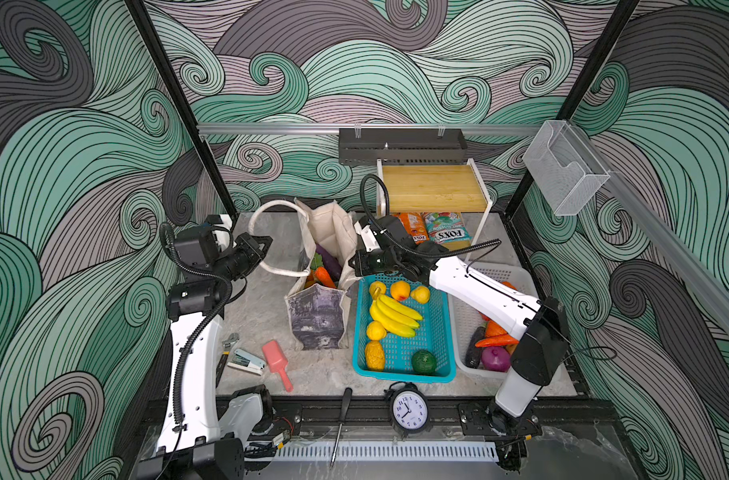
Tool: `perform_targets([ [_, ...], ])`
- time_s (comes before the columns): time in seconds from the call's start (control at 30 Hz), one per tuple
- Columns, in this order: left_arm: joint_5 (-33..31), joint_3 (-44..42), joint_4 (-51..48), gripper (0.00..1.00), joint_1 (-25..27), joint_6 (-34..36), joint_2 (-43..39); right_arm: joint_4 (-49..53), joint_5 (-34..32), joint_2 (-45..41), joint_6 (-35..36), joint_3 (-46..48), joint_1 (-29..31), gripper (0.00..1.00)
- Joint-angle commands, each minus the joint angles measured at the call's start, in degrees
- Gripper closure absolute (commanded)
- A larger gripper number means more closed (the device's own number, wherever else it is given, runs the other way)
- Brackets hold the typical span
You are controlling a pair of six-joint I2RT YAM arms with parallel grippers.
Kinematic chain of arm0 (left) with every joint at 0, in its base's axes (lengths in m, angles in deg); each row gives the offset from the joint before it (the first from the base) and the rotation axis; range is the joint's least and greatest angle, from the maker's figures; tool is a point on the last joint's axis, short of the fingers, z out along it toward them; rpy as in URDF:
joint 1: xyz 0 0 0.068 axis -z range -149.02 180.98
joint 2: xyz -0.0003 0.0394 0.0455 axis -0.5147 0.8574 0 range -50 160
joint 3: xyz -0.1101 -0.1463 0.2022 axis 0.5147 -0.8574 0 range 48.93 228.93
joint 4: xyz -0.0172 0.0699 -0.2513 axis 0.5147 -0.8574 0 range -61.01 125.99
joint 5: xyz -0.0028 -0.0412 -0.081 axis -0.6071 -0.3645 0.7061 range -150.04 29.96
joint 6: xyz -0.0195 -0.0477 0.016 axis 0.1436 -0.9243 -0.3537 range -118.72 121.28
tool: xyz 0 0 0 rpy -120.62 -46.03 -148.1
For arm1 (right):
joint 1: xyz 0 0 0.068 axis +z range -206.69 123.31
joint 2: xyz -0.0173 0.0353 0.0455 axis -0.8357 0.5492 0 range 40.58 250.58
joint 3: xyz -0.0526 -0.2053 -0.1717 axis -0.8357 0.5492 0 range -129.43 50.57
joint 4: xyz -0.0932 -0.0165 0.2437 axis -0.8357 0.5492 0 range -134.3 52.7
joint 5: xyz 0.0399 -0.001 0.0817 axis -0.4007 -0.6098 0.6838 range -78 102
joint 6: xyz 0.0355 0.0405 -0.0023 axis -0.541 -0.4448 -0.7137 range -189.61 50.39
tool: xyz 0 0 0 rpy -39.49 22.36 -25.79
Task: Place the food into the grocery bag and tie it
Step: 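Grasp the white bag handle with the left gripper and lift it upward, then release the rim and grasp the other white handle with the right gripper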
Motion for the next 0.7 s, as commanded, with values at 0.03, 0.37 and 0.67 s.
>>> perform_targets([
  [0.03, -3.68, 7.17, -5.38, 0.90, 0.14, 5.51, -1.02, 6.52, -2.08, 2.15, 3.13, -5.28, 1.99, 1.00],
  [0.37, -7.93, 7.98, -9.23, 1.00, 0.00, 10.27, -3.16, 8.05, 1.65, 3.47, 2.97, -9.06, 3.08, 0.73],
  [0.67, -10.95, 5.63, -9.42, 1.00, -0.13, 10.79, -5.34, 6.05, -1.77, -9.68, 0.87, -2.61, 0.46, 0.27],
])
